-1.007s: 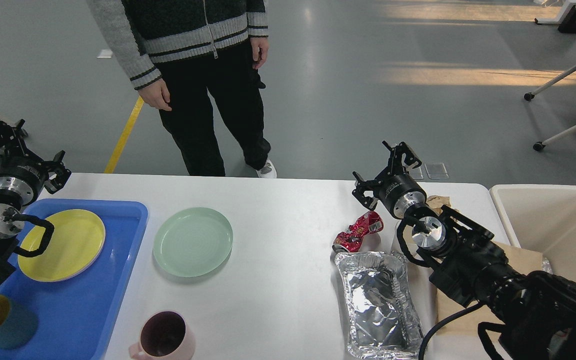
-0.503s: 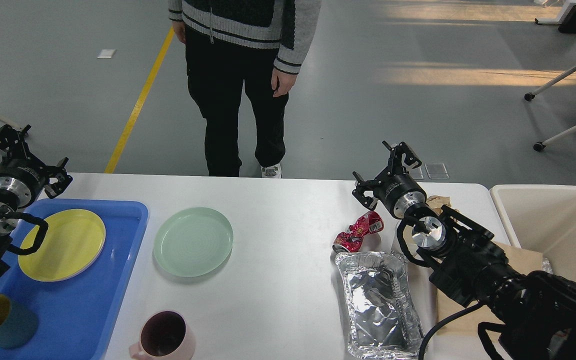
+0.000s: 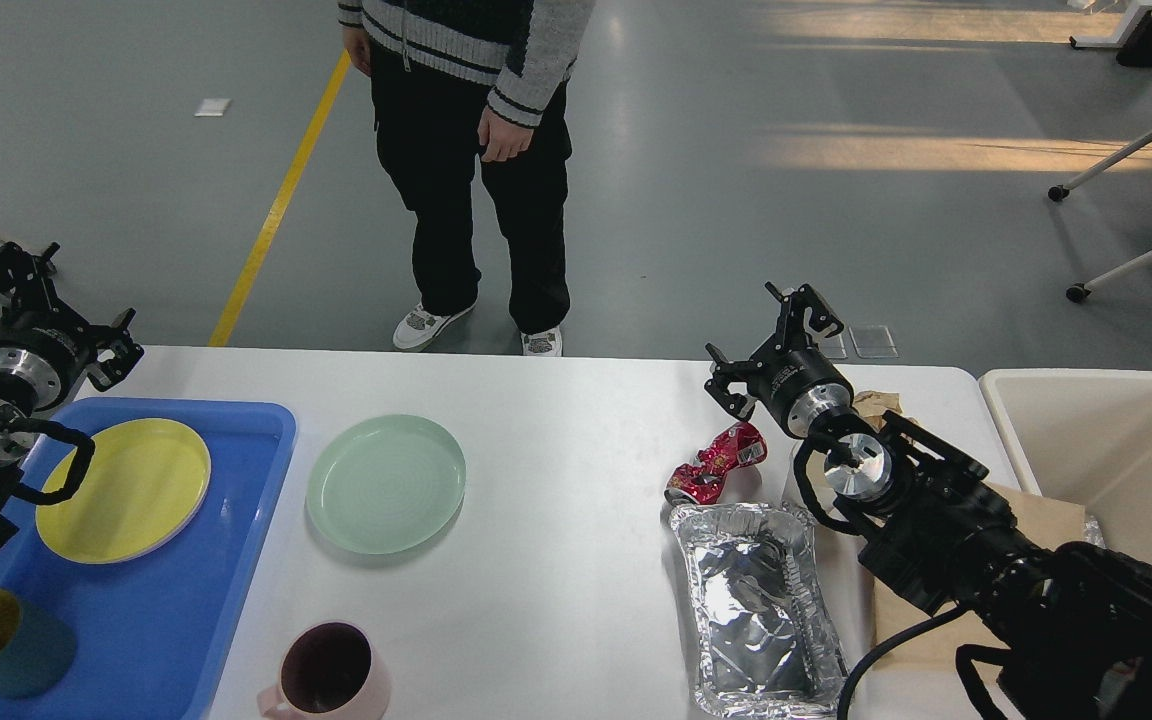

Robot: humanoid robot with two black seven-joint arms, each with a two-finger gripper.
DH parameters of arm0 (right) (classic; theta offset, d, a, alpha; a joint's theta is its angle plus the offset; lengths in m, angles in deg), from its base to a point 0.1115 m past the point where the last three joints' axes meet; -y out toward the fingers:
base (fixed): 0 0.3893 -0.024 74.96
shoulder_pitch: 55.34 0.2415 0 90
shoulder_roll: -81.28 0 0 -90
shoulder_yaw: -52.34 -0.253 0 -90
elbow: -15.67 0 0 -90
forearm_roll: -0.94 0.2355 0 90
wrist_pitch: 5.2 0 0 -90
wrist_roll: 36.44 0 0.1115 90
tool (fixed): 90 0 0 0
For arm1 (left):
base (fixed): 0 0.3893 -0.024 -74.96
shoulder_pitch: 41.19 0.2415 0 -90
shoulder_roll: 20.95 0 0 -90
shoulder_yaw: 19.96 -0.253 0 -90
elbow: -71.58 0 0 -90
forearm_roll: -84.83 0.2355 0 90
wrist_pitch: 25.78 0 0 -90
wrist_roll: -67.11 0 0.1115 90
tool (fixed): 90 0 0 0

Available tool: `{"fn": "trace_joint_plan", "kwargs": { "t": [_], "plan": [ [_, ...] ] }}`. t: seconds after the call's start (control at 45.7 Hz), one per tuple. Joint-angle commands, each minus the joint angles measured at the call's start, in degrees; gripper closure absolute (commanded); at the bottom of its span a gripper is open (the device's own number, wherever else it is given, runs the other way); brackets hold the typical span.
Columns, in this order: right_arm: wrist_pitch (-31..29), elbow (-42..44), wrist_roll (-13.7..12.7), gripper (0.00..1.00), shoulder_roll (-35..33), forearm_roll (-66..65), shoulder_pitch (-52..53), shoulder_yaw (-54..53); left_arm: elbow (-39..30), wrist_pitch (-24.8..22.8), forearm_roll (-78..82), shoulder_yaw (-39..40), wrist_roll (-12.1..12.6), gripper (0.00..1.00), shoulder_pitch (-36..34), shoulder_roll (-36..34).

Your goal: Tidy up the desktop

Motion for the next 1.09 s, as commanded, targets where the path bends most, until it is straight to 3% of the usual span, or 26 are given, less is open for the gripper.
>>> {"fn": "trace_joint_plan", "kwargs": {
  "t": [0.0, 0.482, 0.788, 0.919, 1.073],
  "plan": [
    [0.0, 0.0, 0.0, 0.0, 0.08, 0.01, -0.03, 0.0, -0.01, 0.03, 0.0, 0.0, 0.0, 0.03, -0.01, 0.03],
    [0.0, 0.0, 0.0, 0.0, 0.09, 0.01, 0.06, 0.0, -0.19, -0.06, 0.0, 0.0, 1.76, 0.03, -0.72, -0.06],
    [0.0, 0.0, 0.0, 0.0, 0.0, 0.01, 0.06, 0.0, -0.1, 0.9, 0.0, -0.43, 6.85, 0.03, -2.21, -0.32],
    [0.0, 0.0, 0.0, 0.0, 0.0, -0.08, -0.03, 0.0, -0.27, 3.45, 0.08, -5.96, 11.16, 0.03, -5.98, -1.29],
    [0.0, 0.0, 0.0, 0.0, 0.0, 0.01, -0.03, 0.0, -0.36, 4.34, 0.17, -11.42, 14.06, 0.03, -8.98, -1.82]
  ]
}}
